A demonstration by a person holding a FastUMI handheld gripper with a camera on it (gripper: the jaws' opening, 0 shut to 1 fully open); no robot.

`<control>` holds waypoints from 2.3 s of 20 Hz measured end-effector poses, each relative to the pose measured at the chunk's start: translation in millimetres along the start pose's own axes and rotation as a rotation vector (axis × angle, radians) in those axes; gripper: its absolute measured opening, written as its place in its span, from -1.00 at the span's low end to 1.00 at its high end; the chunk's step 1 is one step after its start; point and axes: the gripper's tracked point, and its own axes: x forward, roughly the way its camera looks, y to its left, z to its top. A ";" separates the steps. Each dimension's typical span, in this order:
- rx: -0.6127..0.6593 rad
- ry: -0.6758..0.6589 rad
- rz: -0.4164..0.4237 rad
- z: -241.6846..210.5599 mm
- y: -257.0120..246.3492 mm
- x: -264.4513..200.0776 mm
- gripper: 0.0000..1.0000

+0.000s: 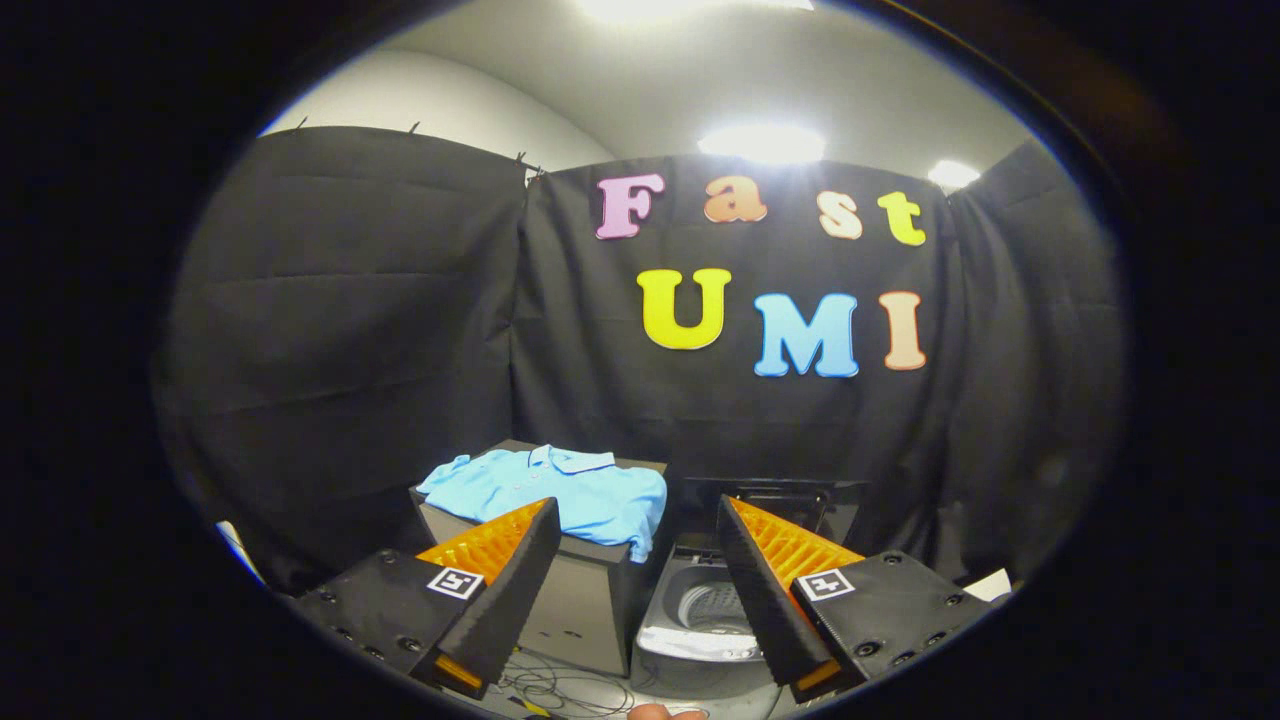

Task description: Put the clothes into the washing machine and then close the washing machine lid.

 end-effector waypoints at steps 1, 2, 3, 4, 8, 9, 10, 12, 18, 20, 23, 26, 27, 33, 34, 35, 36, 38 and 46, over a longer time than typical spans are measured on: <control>0.027 0.026 0.010 1.9 1.2 6.9 0.96; 0.040 0.036 0.016 5.1 1.7 13.5 0.96; 0.032 0.050 0.017 6.9 1.2 20.0 0.96; 0.007 0.067 0.015 6.1 0.2 27.1 0.96; -0.085 0.073 0.049 8.9 18.8 58.3 0.96; -0.107 0.064 0.048 11.4 22.5 65.2 0.96; -0.130 0.064 0.051 12.8 27.9 73.0 0.96; -0.150 0.080 0.079 7.9 44.4 91.9 0.96; -0.140 0.101 0.148 11.7 85.6 147.9 0.96; -0.145 0.107 0.166 9.1 97.5 171.1 0.96; -0.168 0.131 0.174 -5.0 111.5 205.8 0.96; -0.169 0.140 0.188 -17.8 127.8 235.8 0.96; -0.181 0.139 0.186 -20.4 130.4 245.4 0.96; -0.196 0.168 0.183 -48.5 154.2 287.8 0.96; -0.194 0.169 0.183 -53.8 156.8 292.9 0.96; -0.190 0.181 0.183 -62.4 159.9 299.9 0.97; -0.189 0.193 0.182 -69.8 161.6 305.0 0.96; -0.193 0.200 0.163 -77.9 159.6 315.0 0.97; -0.205 0.279 0.159 -113.7 164.9 332.7 0.97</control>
